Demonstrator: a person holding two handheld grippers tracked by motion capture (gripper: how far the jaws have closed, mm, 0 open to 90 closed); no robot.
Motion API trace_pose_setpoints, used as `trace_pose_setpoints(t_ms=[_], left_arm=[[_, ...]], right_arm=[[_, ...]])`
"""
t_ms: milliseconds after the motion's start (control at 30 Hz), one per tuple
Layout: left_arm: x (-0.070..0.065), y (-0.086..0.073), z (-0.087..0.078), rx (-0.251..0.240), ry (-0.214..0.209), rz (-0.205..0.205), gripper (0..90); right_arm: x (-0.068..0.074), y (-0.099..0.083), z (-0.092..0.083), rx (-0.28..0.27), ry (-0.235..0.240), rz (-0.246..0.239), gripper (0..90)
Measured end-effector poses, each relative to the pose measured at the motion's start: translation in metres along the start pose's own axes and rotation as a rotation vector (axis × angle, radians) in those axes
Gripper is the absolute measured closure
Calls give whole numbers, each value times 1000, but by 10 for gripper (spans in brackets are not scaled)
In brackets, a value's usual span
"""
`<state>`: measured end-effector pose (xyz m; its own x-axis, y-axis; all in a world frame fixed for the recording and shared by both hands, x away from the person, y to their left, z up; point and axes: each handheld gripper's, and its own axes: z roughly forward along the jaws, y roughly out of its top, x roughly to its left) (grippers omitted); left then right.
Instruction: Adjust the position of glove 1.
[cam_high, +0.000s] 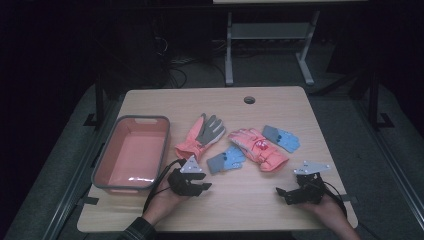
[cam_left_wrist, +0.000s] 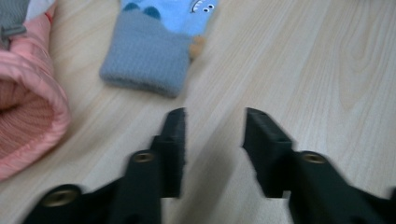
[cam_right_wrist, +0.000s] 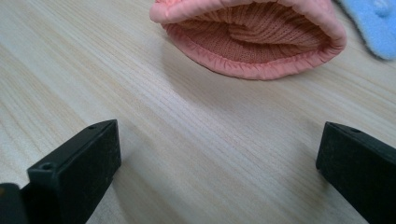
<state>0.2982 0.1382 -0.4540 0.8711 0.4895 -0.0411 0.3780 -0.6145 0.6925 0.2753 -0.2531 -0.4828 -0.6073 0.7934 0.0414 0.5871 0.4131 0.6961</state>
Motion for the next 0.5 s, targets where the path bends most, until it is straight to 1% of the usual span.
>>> trace_pose_setpoints(t_ms=[33,133,200,233,367,400,467,500], left_arm=[[0,2,0,5,8,1,667],[1,6,1,-4,1,8,822],[2,10,2,-7,-8,6,888],[4,13,3,-8,-16,2,894],[5,19,5,-11,-13,-2,896],[7,21,6,-9,-14,5,896],[9,26,10,-9,-13,0,896],[9,26,10,-9,-13,0,896]], right_arm=[[0,0,0,0,1,1,0],[0,0,0,0,1,1,0],[0,0,0,0,1,1,0],[0,0,0,0,1,1,0],[0,0,0,0,1,1,0],[0,0,0,0,1,1,0],[0,0,0,0,2,1,0],[0,0,0,0,1,1,0]])
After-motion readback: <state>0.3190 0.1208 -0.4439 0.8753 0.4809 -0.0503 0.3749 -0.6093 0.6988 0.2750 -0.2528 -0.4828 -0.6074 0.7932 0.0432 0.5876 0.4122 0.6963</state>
